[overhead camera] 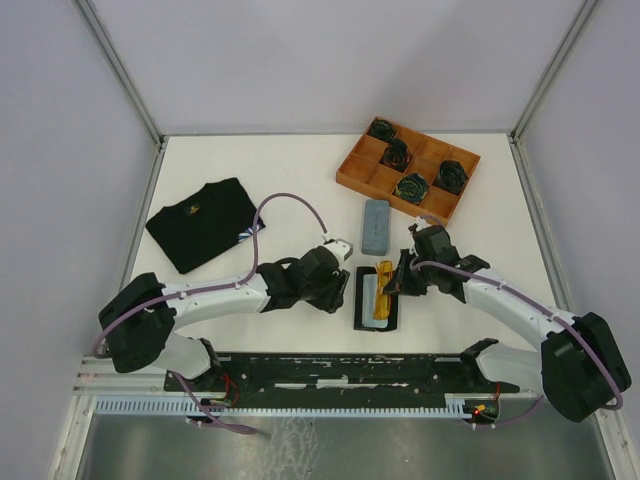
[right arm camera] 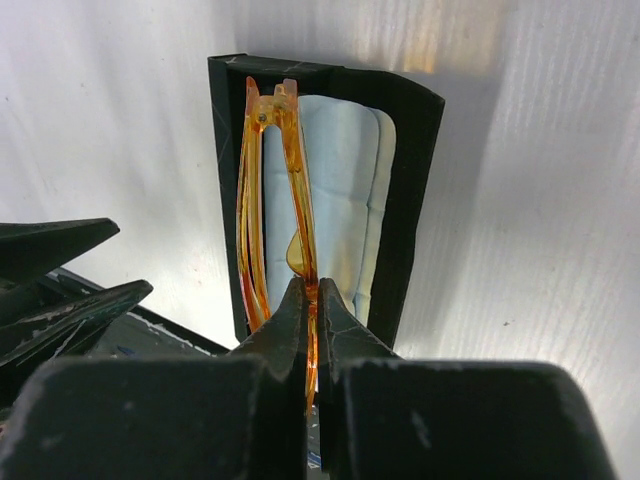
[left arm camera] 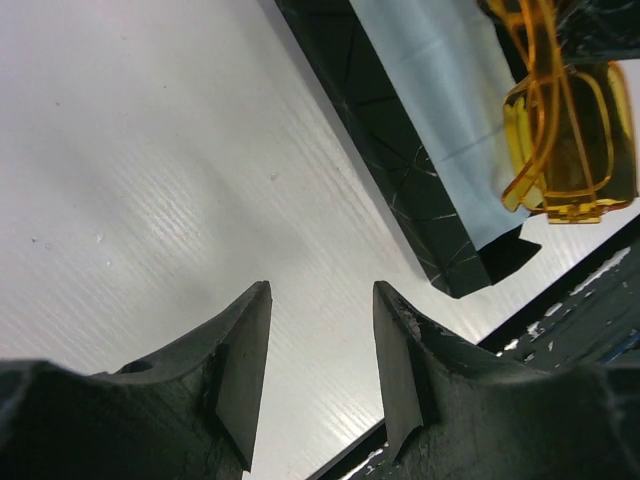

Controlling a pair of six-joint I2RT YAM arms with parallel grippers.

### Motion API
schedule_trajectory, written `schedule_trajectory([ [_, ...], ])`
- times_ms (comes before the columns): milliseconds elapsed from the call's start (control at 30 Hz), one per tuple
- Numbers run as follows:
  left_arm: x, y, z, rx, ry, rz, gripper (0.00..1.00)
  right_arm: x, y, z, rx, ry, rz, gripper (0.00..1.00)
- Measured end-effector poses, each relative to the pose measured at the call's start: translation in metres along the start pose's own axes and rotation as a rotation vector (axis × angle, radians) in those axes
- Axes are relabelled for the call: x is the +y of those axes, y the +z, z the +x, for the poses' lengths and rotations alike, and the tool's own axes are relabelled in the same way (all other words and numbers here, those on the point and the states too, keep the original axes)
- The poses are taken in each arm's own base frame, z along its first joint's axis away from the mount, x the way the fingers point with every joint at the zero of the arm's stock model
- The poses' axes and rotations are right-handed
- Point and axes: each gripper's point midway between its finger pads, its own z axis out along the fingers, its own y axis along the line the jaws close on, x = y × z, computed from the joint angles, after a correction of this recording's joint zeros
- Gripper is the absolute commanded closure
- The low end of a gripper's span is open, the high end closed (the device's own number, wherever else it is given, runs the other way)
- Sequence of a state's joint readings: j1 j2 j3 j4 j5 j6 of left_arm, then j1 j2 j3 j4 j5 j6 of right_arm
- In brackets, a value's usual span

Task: Organize the sunglasses
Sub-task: Place the sunglasses in the sunglasses case.

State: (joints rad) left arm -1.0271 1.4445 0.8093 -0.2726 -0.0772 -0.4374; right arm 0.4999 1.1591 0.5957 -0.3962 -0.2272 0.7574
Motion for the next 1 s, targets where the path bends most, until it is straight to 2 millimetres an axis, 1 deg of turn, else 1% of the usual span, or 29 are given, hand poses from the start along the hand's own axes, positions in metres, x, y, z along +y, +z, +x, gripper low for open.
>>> schedule_trajectory([
  [133, -0.006, -0.006, -0.012, -0.063, -0.027, 0.027, 0.46, 0.003, 0.003, 0.001, 0.024, 0.016, -0.036, 1.00],
  [233, -0.007, -0.007, -0.017, -0.085, -0.031, 0.035, 0.46, 0.005, 0.005, 0.002, 0.044, 0.025, -0.061, 1.00],
  [467, -0.006, -0.006, -0.016, -0.087, -0.050, 0.030, 0.47, 0.005, 0.010, 0.012, 0.098, 0.038, -0.088, 1.00],
  [800, -0.004, -0.005, -0.016, -0.092, -0.053, 0.016, 0.47, 0.007, 0.011, 0.016, 0.124, 0.041, -0.102, 1.00],
  [1000, -0.003, -0.004, -0.015, -0.085, -0.052, 0.014, 0.48, 0.004, 0.016, 0.018, 0.141, 0.043, -0.095, 1.00],
])
